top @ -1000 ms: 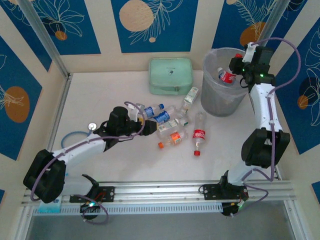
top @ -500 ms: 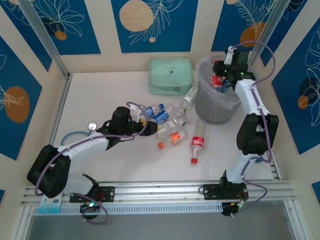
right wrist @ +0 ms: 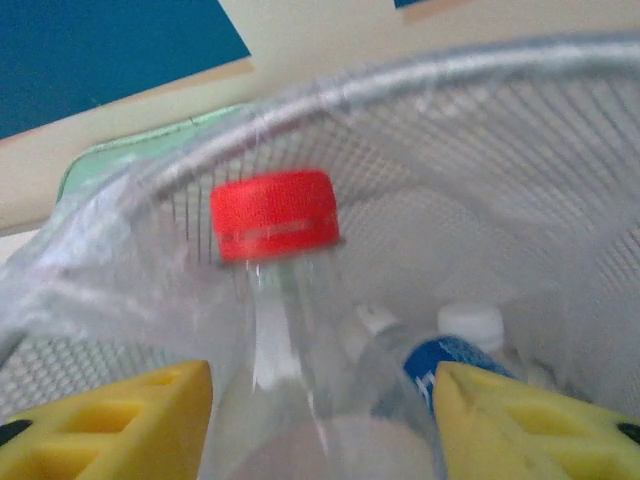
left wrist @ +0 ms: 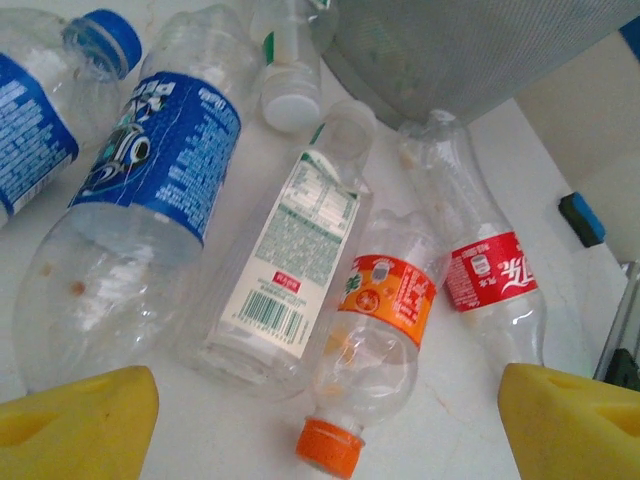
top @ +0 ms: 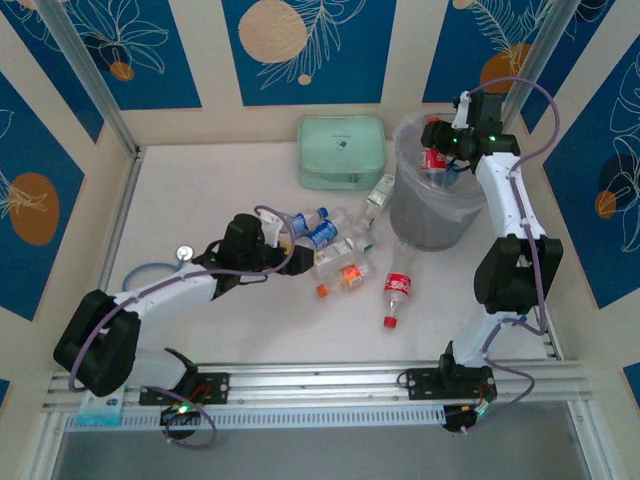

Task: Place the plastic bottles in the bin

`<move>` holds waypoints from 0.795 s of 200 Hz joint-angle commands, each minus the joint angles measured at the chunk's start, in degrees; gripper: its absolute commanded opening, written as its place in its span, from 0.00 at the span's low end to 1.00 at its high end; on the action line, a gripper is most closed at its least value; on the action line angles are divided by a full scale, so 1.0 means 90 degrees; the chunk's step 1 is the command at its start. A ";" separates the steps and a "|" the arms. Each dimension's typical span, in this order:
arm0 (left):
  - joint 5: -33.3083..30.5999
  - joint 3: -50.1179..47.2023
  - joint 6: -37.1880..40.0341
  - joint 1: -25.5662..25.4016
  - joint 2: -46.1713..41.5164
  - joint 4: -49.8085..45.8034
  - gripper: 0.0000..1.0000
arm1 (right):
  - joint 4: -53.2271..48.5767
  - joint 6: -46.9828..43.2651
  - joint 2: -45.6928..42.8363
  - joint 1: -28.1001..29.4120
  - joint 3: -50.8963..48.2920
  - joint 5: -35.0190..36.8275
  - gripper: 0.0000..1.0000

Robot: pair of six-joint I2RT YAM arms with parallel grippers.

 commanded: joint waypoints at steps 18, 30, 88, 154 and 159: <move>-0.0166 0.0457 0.0450 -0.0054 -0.0283 -0.0856 0.89 | -0.0880 0.0044 -0.0875 -0.0213 0.0124 -0.0070 0.73; -0.0180 0.0583 0.0557 -0.0151 -0.0264 -0.1065 0.89 | -0.0865 0.0079 -0.1085 -0.0245 -0.0021 -0.0151 0.75; -0.0873 0.1544 0.1566 -0.1099 0.0324 -0.2625 0.89 | -0.0675 0.0645 -0.2338 -0.0365 -0.0974 -0.1382 0.96; -0.1989 0.2784 0.2686 -0.2196 0.1594 -0.4033 0.89 | -0.0277 0.1316 -0.4264 -0.0445 -0.3081 -0.2346 0.99; -0.2084 0.2847 0.2719 -0.2246 0.1700 -0.4007 0.89 | -0.0277 0.1316 -0.4381 -0.0452 -0.3186 -0.2380 0.99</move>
